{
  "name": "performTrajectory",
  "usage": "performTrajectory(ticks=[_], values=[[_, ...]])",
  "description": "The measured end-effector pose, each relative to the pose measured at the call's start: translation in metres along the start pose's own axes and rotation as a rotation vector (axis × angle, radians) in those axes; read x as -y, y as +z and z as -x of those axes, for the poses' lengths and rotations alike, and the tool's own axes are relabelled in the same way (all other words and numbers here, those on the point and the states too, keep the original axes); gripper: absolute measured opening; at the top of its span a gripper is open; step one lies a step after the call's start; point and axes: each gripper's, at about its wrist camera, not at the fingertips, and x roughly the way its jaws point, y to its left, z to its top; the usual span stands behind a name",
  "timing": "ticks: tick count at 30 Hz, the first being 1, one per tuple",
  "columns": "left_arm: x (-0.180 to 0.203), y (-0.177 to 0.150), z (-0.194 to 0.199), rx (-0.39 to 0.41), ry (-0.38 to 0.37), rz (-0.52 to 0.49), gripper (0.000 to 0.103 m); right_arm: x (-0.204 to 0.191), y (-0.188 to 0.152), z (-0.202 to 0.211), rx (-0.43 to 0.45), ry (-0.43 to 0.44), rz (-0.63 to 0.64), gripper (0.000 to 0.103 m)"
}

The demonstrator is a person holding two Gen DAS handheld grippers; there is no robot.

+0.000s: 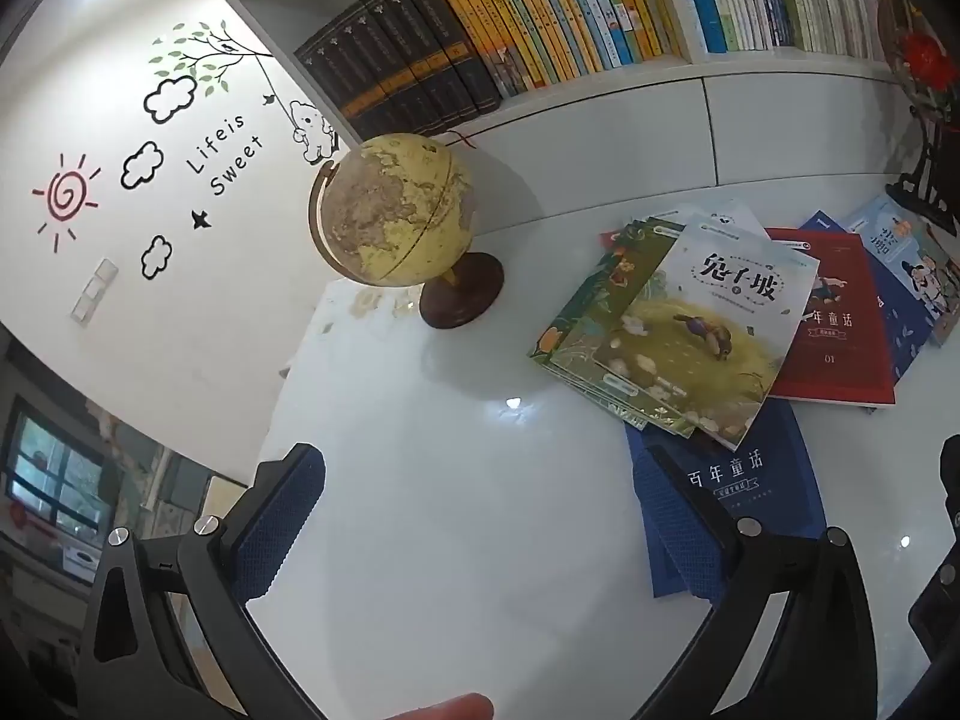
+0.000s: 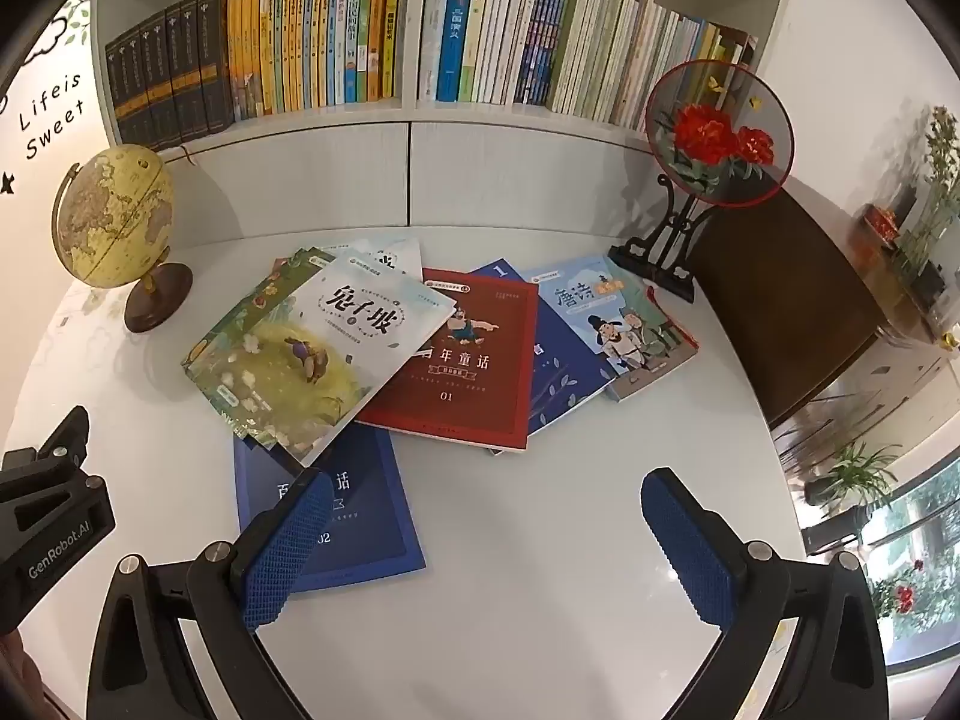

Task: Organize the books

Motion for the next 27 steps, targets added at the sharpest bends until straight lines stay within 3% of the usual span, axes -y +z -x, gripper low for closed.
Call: performTrajectory(ticks=[8, 15, 27], values=[[0.010, -0.009, -0.002, 0.007, 0.009, -0.025, 0.103, 0.000, -0.004, -0.003, -0.006, 0.012, -0.006, 0.103], [0.005, -0.005, -0.004, -0.037, -0.054, 0.007, 0.103, -0.004, -0.002, -0.002, -0.018, 0.004, 0.005, 0.103], [0.000, -0.012, -0.017, -0.084, -0.088, 0.018, 0.103, -0.008, -0.004, 0.000, -0.020, 0.010, 0.005, 0.103]])
